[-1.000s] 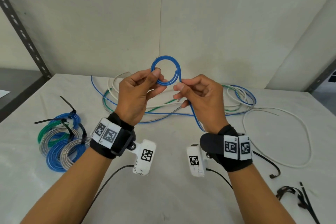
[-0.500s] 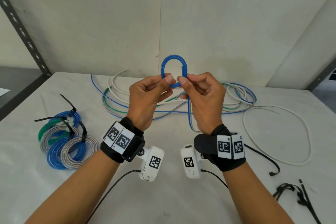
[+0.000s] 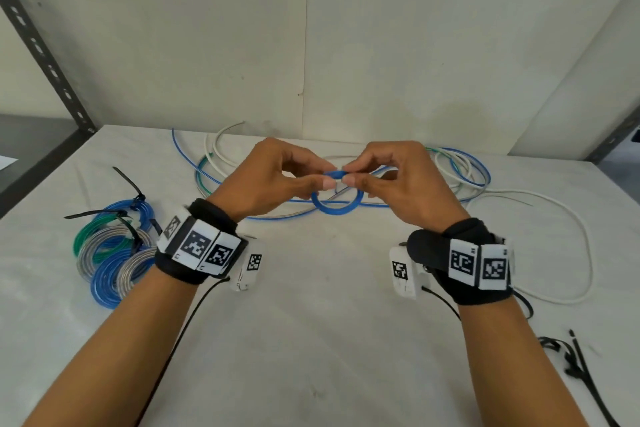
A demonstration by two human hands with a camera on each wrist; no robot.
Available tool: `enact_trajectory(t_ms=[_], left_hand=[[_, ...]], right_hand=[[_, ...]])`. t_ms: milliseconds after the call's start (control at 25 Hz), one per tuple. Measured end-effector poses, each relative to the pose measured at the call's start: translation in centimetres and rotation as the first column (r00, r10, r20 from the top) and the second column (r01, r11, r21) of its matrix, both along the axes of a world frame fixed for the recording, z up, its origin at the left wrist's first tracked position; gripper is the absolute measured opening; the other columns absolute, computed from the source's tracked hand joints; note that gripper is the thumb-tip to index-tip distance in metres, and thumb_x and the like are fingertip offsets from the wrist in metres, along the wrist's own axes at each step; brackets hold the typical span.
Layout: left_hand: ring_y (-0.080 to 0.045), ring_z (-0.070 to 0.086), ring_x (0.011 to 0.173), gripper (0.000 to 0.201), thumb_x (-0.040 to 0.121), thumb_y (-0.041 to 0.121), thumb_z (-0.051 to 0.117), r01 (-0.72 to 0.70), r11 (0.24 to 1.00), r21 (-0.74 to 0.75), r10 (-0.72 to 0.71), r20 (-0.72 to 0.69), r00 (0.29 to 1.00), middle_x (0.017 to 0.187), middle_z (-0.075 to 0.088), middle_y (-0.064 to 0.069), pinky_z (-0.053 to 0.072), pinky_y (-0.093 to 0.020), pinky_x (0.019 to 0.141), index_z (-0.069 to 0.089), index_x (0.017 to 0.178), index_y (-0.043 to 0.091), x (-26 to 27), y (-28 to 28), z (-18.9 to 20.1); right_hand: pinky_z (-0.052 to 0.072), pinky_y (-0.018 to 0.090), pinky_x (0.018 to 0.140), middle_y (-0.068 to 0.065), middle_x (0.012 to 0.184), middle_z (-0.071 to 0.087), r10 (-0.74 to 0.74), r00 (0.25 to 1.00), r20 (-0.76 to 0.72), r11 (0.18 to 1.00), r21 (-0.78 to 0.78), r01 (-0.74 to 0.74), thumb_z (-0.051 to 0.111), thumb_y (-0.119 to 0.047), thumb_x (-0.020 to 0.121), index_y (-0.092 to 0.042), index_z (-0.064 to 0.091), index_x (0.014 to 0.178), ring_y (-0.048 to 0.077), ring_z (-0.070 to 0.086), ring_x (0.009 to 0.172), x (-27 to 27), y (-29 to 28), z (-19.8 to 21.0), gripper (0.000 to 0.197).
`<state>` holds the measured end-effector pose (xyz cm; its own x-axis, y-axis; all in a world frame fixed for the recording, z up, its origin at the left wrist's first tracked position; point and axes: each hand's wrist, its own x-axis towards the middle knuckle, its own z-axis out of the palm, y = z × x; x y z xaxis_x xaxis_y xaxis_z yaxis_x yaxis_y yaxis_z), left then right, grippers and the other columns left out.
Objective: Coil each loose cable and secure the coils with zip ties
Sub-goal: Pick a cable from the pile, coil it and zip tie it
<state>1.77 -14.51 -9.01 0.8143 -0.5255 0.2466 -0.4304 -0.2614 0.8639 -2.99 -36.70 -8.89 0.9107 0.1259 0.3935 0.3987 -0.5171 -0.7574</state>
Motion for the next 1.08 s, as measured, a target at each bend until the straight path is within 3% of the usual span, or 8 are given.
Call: enact_trajectory(t_ms=[120, 240, 320, 400, 520, 720, 960, 1080], left_hand=[[-0.020, 0.074, 0.078, 0.020, 0.081, 0.027, 0.082, 0.050, 0.991, 0.126, -0.051, 0.004, 0.999, 0.083, 0.078, 0.000, 0.062, -0.039, 0.077, 0.081, 0.098, 0.017, 0.0, 0.4, 0.0], [-0.012, 0.072, 0.071, 0.014, 0.081, 0.026, 0.082, 0.032, 0.985, 0.167, -0.046, 0.080, 0.996, 0.075, 0.076, 0.004, 0.060, -0.027, 0.073, 0.081, 0.093, 0.018, -0.1, 0.3, 0.1], [-0.011, 0.071, 0.069, 0.013, 0.081, 0.026, 0.082, -0.012, 0.990, 0.138, -0.008, 0.146, 0.989, 0.072, 0.075, 0.004, 0.056, -0.019, 0.066, 0.080, 0.091, 0.018, -0.1, 0.3, 0.2], [-0.013, 0.072, 0.069, 0.014, 0.081, 0.024, 0.083, -0.092, 0.993, 0.075, 0.078, 0.180, 0.981, 0.072, 0.074, 0.003, 0.058, -0.023, 0.068, 0.079, 0.091, 0.015, 0.0, 0.6, 0.4], [-0.020, 0.072, 0.072, 0.014, 0.083, 0.015, 0.081, -0.188, 0.970, -0.157, 0.203, 0.085, 0.975, 0.076, 0.074, -0.008, 0.063, -0.036, 0.070, 0.078, 0.094, 0.008, 0.8, 1.4, 0.9], [-0.021, 0.072, 0.076, 0.014, 0.089, 0.008, 0.072, -0.265, 0.820, -0.507, 0.212, -0.161, 0.964, 0.084, 0.074, -0.015, 0.063, -0.037, 0.074, 0.073, 0.100, 0.001, 0.5, 0.2, 0.7], [-0.019, 0.072, 0.079, 0.019, 0.093, 0.011, 0.067, -0.285, 0.724, -0.628, 0.131, -0.281, 0.951, 0.084, 0.074, -0.009, 0.061, -0.031, 0.074, 0.070, 0.106, -0.002, 0.0, -1.6, -0.4], [-0.019, 0.072, 0.077, 0.023, 0.087, 0.018, 0.070, -0.271, 0.737, -0.620, 0.060, -0.339, 0.939, 0.086, 0.075, -0.010, 0.062, -0.031, 0.076, 0.071, 0.104, 0.001, -0.5, -2.3, -0.7]], right_hand=[[0.051, 0.025, 0.063, -0.005, 0.079, 0.073, 0.031, 0.999, -0.033, 0.994, -0.099, -0.034, 0.081, -0.015, 0.084, -0.014, 0.078, 0.086, 0.009, 0.069, 0.077, -0.1, 0.4, -0.1, 0.004], [0.044, 0.016, 0.059, -0.006, 0.078, 0.073, 0.039, 0.998, -0.039, 0.993, -0.112, -0.043, 0.081, -0.014, 0.084, -0.014, 0.078, 0.087, 0.002, 0.064, 0.069, -0.1, 0.8, -0.3, 0.004], [0.046, 0.019, 0.057, -0.004, 0.081, 0.074, 0.030, 0.999, -0.017, 0.998, -0.060, -0.031, 0.079, -0.012, 0.086, -0.014, 0.079, 0.089, 0.003, 0.064, 0.071, -0.1, 0.9, -0.1, 0.004], [0.052, 0.029, 0.059, -0.007, 0.085, 0.075, 0.004, 1.000, 0.023, 1.000, 0.015, -0.004, 0.076, -0.013, 0.089, -0.018, 0.080, 0.095, 0.007, 0.067, 0.077, -0.2, 0.7, 0.2, 0.009], [0.054, 0.032, 0.061, -0.012, 0.083, 0.075, -0.132, 0.984, 0.122, 0.983, 0.144, 0.114, 0.076, -0.014, 0.089, -0.023, 0.078, 0.092, 0.006, 0.067, 0.074, 0.2, -0.5, 0.4, 0.009], [0.054, 0.027, 0.058, 0.011, 0.080, 0.075, -0.142, 0.987, 0.079, 0.886, 0.455, 0.091, 0.073, -0.004, 0.089, -0.009, 0.072, 0.089, 0.020, 0.070, 0.068, 0.7, 0.5, -0.1, 0.006], [0.062, 0.037, 0.075, 0.016, 0.103, 0.074, -0.105, 0.993, 0.054, 0.737, 0.675, 0.042, 0.072, -0.001, 0.088, -0.001, 0.065, 0.093, 0.031, 0.074, 0.095, 0.4, 2.9, -0.5, 0.009], [0.061, 0.042, 0.079, 0.022, 0.099, 0.075, -0.079, 0.996, 0.032, 0.668, 0.744, 0.030, 0.070, 0.000, 0.089, 0.004, 0.060, 0.098, 0.035, 0.075, 0.092, 0.2, 3.3, -0.5, 0.014]])
